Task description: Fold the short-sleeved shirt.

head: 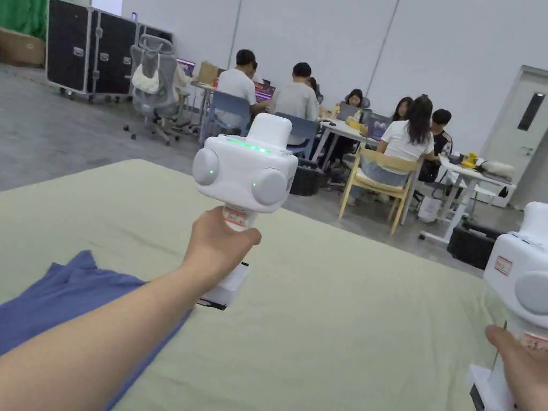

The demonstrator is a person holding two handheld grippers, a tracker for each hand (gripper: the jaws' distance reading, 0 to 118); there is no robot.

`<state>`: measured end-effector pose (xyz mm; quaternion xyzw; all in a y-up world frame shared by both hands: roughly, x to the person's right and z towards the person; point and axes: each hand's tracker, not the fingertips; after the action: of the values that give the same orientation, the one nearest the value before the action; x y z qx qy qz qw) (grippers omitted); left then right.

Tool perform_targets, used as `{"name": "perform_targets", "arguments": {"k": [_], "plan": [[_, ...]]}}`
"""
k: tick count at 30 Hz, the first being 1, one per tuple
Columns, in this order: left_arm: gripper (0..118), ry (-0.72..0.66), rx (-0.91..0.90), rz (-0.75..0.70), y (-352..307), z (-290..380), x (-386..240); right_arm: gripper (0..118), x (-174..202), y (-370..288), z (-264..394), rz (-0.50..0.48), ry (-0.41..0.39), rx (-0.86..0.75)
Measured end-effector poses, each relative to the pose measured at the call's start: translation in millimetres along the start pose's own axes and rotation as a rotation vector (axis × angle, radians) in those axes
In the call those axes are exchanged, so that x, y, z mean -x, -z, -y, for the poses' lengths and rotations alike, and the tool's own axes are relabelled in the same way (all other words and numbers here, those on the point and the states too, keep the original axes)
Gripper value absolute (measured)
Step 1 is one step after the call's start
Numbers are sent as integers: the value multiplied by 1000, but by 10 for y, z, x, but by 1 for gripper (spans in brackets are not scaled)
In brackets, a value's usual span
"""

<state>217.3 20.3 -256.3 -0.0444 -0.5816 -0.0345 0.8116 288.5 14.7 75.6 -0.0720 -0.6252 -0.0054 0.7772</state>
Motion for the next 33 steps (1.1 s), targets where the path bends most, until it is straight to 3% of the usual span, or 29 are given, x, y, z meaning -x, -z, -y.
{"name": "perform_targets", "arguments": {"k": [7,33], "plan": [[118,9,2,-3,-62,14,25,118,76,22,17,-2,-27,9],[118,59,2,4,-117,-44,25,118,16,95,75,15,15,26]]}}
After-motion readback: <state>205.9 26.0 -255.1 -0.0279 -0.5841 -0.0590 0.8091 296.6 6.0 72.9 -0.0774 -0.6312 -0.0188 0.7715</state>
